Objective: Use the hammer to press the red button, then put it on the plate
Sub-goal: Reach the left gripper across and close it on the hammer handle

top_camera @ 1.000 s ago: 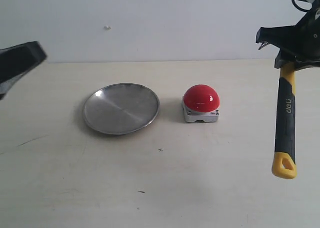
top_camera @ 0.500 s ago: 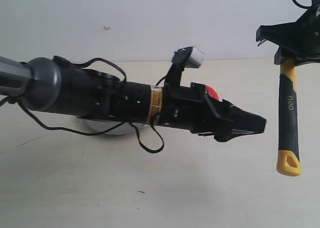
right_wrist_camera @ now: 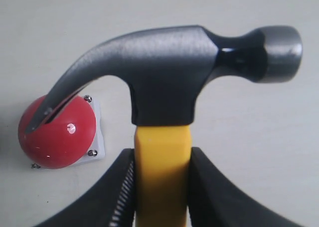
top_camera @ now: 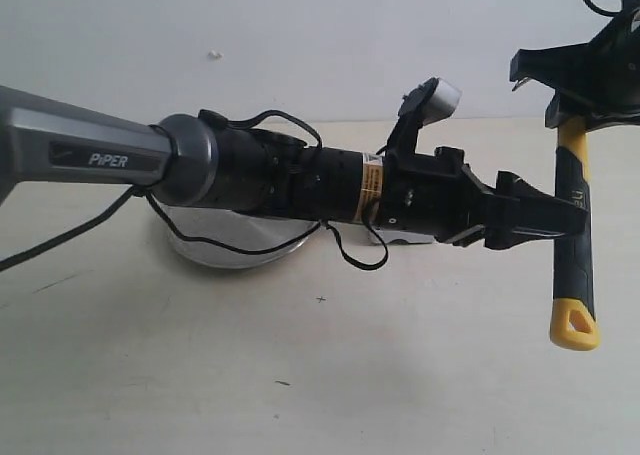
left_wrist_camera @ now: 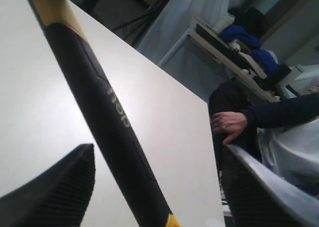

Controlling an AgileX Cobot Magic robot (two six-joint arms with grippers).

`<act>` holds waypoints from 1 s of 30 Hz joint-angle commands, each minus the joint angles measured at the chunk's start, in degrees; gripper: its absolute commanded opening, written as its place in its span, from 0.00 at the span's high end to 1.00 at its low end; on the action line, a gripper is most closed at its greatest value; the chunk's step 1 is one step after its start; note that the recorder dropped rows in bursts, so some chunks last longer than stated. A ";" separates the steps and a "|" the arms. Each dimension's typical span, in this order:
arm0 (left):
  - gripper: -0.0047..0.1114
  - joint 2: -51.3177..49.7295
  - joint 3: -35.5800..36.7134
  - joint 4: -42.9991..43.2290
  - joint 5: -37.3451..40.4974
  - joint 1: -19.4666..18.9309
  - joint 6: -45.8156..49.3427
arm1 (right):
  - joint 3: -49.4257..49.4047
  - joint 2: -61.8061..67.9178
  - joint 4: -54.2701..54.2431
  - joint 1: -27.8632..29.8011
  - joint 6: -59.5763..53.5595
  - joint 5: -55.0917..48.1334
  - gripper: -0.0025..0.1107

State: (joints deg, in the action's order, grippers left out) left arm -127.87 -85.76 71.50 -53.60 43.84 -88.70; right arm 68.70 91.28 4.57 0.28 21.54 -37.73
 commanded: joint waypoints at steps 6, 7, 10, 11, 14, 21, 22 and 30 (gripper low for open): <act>0.36 -5.86 -6.17 0.47 -1.42 0.13 -3.71 | 0.27 -1.24 0.14 0.07 -0.68 2.43 0.98; 0.36 -6.62 -7.10 0.35 -1.42 0.13 -4.02 | 0.27 -1.24 -0.10 0.07 -0.68 2.43 0.98; 0.36 -8.50 -10.23 0.35 -3.53 0.13 -6.03 | 0.27 -1.24 -1.11 0.07 -0.68 2.43 0.98; 0.36 -9.03 -11.11 0.35 -4.76 0.13 -6.55 | 0.27 -1.24 -1.23 0.07 -0.79 2.43 0.98; 0.36 -10.53 -13.64 0.35 -6.58 0.25 -8.17 | 0.27 -1.24 -1.23 0.07 -0.79 2.43 0.98; 0.37 -11.73 -15.51 0.35 -6.55 1.40 -8.56 | 0.27 -1.24 -1.10 0.07 -0.79 2.56 0.98; 0.37 -11.73 -15.58 0.25 -6.55 1.72 -8.56 | 0.27 -1.24 -1.10 0.07 -0.79 2.56 0.98; 0.37 -11.73 -16.35 0.17 -3.21 2.73 -8.90 | 0.27 -1.24 -1.23 0.07 -0.79 2.32 0.98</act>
State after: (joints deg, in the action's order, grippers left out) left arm -139.63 -101.60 72.04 -58.01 46.00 -97.43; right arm 68.70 91.28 3.18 0.28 21.16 -37.85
